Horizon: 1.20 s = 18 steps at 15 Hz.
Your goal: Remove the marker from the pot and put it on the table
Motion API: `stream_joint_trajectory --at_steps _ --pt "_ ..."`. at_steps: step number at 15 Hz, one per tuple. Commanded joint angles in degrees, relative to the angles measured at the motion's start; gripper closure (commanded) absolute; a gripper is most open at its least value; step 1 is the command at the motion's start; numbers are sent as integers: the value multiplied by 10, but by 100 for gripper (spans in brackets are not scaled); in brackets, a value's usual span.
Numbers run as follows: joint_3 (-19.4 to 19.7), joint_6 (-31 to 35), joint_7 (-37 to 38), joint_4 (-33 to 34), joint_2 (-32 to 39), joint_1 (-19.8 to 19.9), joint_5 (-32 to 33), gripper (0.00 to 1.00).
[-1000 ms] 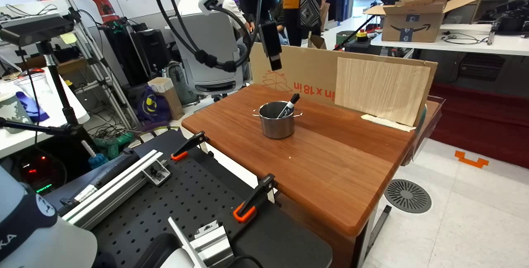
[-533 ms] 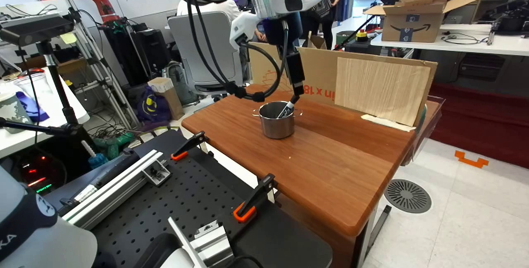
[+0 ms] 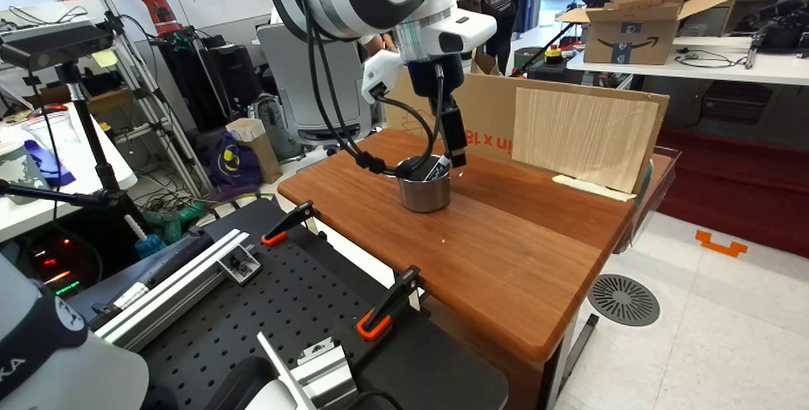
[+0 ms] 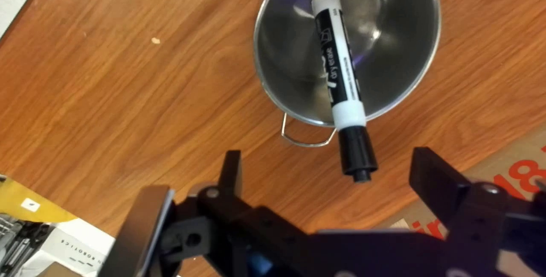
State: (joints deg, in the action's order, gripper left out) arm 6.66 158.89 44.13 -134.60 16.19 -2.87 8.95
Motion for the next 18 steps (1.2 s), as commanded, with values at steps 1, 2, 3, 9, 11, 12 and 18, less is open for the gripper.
stream_joint_trajectory --at_steps 1,2,3,9,11,12,18 --pt "26 18 21 9 17 -34 12 25" --pt "27 17 21 10 19 -39 11 26" --pt "29 15 21 12 21 -42 9 34" --pt "35 13 20 17 20 -48 6 82" --pt "35 9 19 17 16 -49 4 97" --pt "35 8 19 17 14 -49 4 100" --pt "27 -14 11 9 -30 -45 -4 95"
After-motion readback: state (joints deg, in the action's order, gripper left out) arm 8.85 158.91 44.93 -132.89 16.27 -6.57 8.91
